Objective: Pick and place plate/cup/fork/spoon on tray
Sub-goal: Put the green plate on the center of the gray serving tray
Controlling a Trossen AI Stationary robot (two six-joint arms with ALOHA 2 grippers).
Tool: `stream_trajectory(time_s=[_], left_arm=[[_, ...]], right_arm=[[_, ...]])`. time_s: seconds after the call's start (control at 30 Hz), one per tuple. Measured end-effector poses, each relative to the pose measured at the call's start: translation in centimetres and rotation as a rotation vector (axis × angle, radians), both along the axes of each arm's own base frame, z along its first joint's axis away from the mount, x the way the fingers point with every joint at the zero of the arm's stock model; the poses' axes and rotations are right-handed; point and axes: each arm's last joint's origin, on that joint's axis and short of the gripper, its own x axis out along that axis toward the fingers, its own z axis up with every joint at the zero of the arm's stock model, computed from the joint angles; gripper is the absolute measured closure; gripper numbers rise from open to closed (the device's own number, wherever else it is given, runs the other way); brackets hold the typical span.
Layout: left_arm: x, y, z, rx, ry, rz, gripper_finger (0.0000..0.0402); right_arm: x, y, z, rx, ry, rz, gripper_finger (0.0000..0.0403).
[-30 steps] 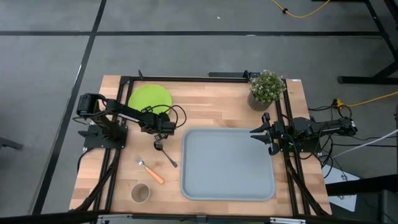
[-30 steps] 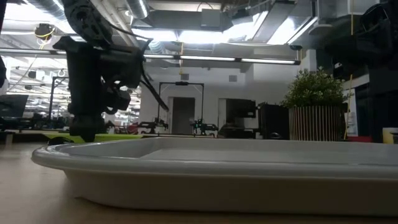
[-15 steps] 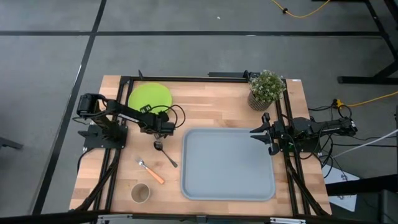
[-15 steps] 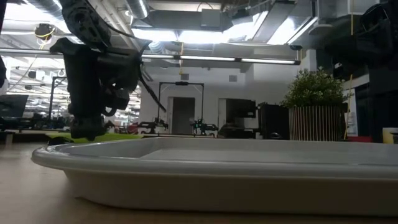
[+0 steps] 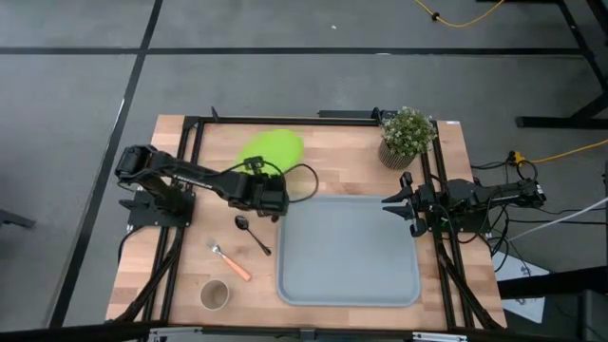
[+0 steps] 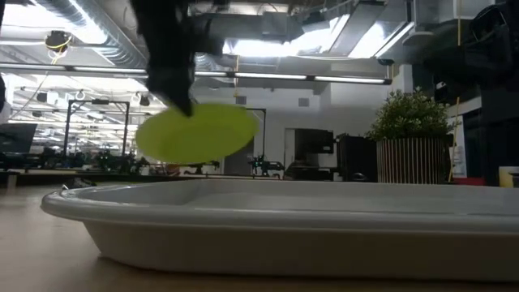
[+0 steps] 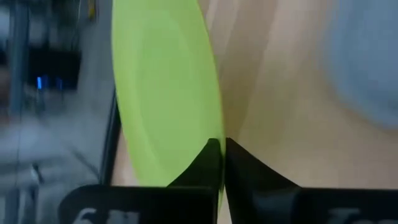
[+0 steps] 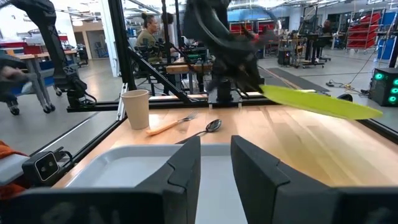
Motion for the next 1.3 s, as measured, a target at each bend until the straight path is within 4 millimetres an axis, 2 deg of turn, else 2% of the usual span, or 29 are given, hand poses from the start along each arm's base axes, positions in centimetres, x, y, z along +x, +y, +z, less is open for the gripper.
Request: stream_trajectory(time_s=[0.1, 0.23, 0.33, 0.47, 0.57, 0.63, 0.8, 1.03, 1.3], left_arm=[[1.1, -2.4, 2.1, -0.001, -0.037, -0.183, 0.04], [2.5, -6.1, 3.7, 0.02, -0.072, -0.564, 0.0401], [4.1, -8.6, 3.2, 0.048, -0.125, -0.812, 0.0401], [5.8, -10.8, 0.5, 0.033, -0.077, -0.992, 0.0401], [6.5, -11.7, -2.1, 0.02, 0.008, -1.03, 0.0401], [7.0, -12.1, -3.1, 0.061, 0.042, -1.065, 0.0401], [8.5, -12.9, -3.7, 0.05, -0.036, -1.125, 0.04], [8.6, -13.0, -4.2, 0.004, -0.056, -1.088, 0.0366], [8.9, -12.9, -3.9, 0.05, -0.089, -1.049, 0.0363]], right_arm=[[0.0, 0.0, 0.0, 0.0, 0.0, 0.0, 0.0309], [0.0, 0.0, 0.0, 0.0, 0.0, 0.0, 0.0309], [0.0, 0.0, 0.0, 0.0, 0.0, 0.0, 0.0309], [0.0, 0.0, 0.0, 0.0, 0.0, 0.0, 0.0308], [0.0, 0.0, 0.0, 0.0, 0.0, 0.0, 0.0309], [0.0, 0.0, 0.0, 0.0, 0.001, -0.001, 0.0309], [0.0, 0.0, -0.1, -0.001, 0.006, -0.001, 0.0308], [0.1, 0.0, -0.1, -0.002, 0.012, 0.007, 0.0309], [0.0, 0.2, -0.1, -0.001, 0.016, 0.049, 0.0309]])
